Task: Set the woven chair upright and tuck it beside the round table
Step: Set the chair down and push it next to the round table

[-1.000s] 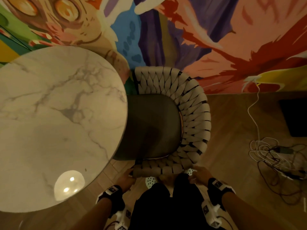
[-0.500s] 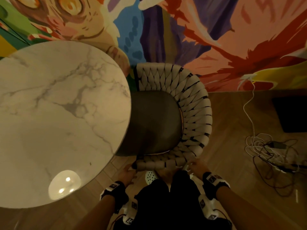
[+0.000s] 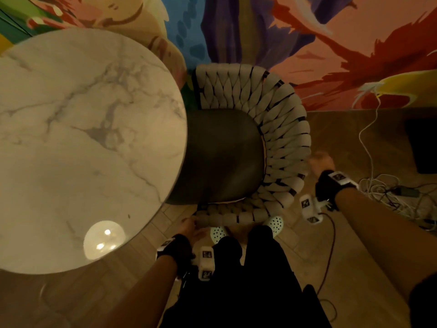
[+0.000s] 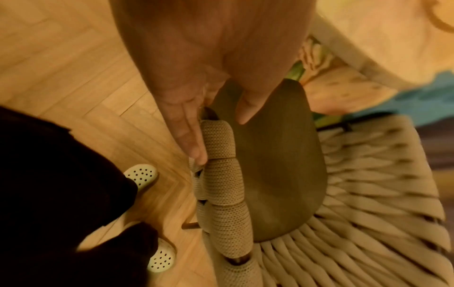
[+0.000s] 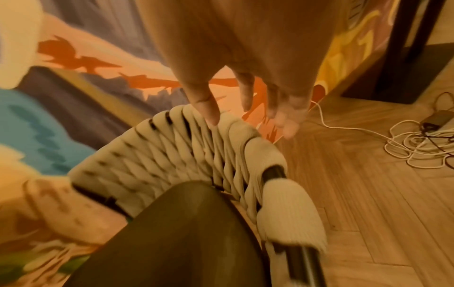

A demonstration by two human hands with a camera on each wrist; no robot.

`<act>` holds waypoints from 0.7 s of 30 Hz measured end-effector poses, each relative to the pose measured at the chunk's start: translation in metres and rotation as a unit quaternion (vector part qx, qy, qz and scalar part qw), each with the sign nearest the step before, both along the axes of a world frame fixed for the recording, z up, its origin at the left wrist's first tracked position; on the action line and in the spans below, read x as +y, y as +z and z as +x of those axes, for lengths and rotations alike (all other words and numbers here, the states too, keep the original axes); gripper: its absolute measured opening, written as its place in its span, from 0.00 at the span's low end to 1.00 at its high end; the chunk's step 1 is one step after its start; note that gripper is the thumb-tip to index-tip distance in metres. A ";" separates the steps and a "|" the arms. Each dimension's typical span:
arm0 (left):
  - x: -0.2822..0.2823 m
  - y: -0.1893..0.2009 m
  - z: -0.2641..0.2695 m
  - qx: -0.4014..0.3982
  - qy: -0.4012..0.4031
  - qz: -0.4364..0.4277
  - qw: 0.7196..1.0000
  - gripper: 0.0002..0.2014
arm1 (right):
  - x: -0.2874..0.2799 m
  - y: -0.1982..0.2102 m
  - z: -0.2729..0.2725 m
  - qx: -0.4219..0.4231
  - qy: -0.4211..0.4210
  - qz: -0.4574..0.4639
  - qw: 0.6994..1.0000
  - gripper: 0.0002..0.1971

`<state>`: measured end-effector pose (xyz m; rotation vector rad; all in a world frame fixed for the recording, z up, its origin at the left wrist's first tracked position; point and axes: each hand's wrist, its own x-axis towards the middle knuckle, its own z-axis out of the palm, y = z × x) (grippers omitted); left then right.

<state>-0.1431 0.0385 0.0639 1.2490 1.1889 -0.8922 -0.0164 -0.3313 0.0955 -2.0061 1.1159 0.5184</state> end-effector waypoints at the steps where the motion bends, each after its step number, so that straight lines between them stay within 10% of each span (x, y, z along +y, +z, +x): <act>1: 0.000 -0.002 0.000 0.009 0.018 -0.008 1.000 0.14 | -0.008 -0.002 0.009 0.014 -0.016 0.010 1.000 0.32; 21: -0.021 -0.037 0.013 0.028 0.022 0.081 0.996 0.20 | -0.040 -0.052 0.061 0.040 0.172 -0.057 0.983 0.24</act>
